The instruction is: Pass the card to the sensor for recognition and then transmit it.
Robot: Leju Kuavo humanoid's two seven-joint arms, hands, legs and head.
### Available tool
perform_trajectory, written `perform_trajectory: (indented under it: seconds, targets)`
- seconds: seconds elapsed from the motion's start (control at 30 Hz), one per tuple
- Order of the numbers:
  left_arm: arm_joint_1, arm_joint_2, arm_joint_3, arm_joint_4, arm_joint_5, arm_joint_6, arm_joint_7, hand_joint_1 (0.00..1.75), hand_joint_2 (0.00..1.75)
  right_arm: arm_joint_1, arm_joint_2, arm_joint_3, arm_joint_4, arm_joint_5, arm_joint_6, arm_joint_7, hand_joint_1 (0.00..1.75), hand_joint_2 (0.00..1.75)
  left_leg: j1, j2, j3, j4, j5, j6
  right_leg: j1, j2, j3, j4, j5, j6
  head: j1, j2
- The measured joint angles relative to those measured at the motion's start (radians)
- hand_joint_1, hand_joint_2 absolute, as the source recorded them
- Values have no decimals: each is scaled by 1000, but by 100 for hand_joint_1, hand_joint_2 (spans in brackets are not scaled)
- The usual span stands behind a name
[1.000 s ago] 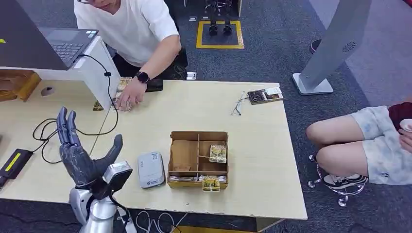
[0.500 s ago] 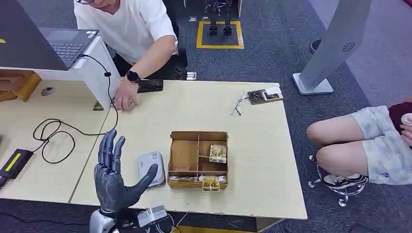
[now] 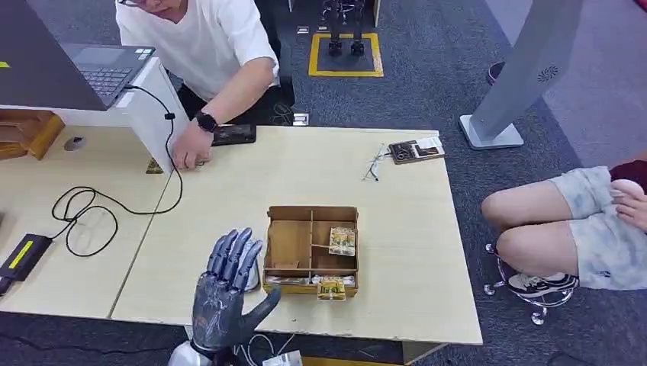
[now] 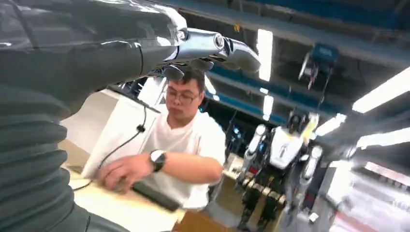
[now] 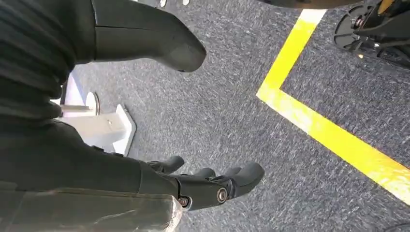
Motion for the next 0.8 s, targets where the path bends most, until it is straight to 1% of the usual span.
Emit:
perform_trajectory:
  seconds: [0.07,0.2,0.43,0.57,0.8]
  targets:
    - [-10,30,-40,25,-45,0,89,0,175,0,-1,-1,0,0,0,0,0,175,0,0,0,0,0,0,0,0,0,0,0,0,0,0]
    - [-41,94,-131,85,-95,0,235,0,175,0,-2,-3,0,6,4,1,0,175,0,0,0,0,0,0,0,0,0,0,0,0,0,0]
    - [-93,171,-254,167,-146,0,396,0,175,0,-3,-8,0,18,0,3,0,175,0,0,0,0,0,0,0,0,0,0,0,0,0,0]
    - [-117,203,-309,207,-144,0,431,0,175,0,-5,-14,0,17,-5,8,0,175,0,0,0,0,0,0,0,0,0,0,0,0,0,0]
    - [-148,232,-361,245,-161,0,492,0,175,0,-8,-20,0,18,-4,9,0,175,0,0,0,0,0,0,0,0,0,0,0,0,0,0]
